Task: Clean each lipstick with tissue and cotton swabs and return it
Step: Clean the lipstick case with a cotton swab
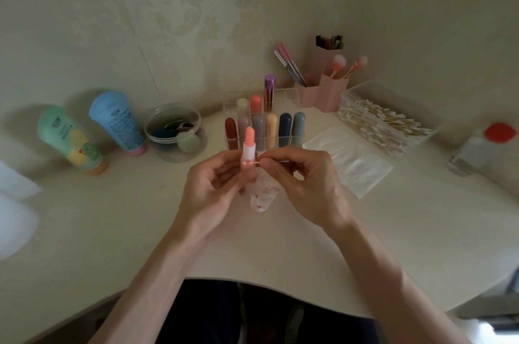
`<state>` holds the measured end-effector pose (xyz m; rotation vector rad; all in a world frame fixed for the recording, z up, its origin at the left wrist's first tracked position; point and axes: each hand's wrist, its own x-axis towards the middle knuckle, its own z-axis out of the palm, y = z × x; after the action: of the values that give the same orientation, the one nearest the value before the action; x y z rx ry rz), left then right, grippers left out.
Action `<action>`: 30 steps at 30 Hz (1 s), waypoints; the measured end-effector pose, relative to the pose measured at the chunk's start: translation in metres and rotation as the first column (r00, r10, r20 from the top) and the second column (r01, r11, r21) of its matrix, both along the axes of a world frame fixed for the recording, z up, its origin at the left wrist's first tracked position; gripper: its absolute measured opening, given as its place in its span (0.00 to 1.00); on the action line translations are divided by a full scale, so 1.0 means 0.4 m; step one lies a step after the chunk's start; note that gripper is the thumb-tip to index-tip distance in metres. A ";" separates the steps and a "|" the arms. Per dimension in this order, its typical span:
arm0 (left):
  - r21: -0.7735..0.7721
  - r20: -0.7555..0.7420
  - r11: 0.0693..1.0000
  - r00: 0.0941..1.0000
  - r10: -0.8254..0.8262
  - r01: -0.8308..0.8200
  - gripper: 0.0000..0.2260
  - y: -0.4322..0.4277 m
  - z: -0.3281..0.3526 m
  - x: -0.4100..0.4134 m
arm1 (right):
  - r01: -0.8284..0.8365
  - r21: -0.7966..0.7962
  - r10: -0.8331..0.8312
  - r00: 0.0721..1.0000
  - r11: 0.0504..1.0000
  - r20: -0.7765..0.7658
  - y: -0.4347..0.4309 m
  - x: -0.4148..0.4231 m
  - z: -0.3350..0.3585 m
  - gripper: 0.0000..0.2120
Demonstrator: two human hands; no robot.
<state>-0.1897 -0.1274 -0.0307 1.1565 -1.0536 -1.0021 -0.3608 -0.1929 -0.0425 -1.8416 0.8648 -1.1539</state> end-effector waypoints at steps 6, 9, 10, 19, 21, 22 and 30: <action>0.013 0.106 0.996 0.991 -0.084 0.083 0.11 0.002 -0.008 0.007 | 0.006 0.004 -0.006 1.000 1.000 0.010 0.000 -0.001 0.002 0.05; 0.009 0.109 0.989 0.983 -0.146 0.146 0.13 0.006 -0.005 0.007 | 0.012 -0.018 -0.012 1.000 1.000 -0.001 0.000 0.000 0.002 0.05; -0.002 0.098 0.988 0.984 -0.150 0.151 0.14 0.005 -0.006 0.006 | 0.008 -0.023 -0.008 1.000 1.000 -0.006 0.001 0.000 0.002 0.05; -0.019 -0.012 0.999 0.999 0.032 -0.032 0.17 -0.007 -0.013 0.006 | 0.007 -0.013 -0.006 1.000 1.000 0.007 0.003 0.002 0.005 0.05; -0.015 0.001 1.000 1.000 0.013 -0.013 0.14 -0.008 -0.015 0.006 | 0.009 -0.007 -0.009 1.000 1.000 0.011 0.002 0.001 0.004 0.05; -0.015 0.013 1.000 1.000 -0.002 0.002 0.12 -0.009 -0.016 0.006 | 0.012 -0.003 -0.011 1.000 1.000 0.014 0.001 0.000 0.004 0.05; -0.006 0.028 1.000 0.999 -0.028 0.028 0.10 -0.003 -0.008 0.004 | 0.111 -0.025 -0.112 0.993 0.994 -0.045 -0.012 -0.012 0.008 0.04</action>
<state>-0.1882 -0.1287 -0.0339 1.1557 -1.0970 -1.0065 -0.3654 -0.1976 -0.0393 -1.8646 0.9960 -1.1971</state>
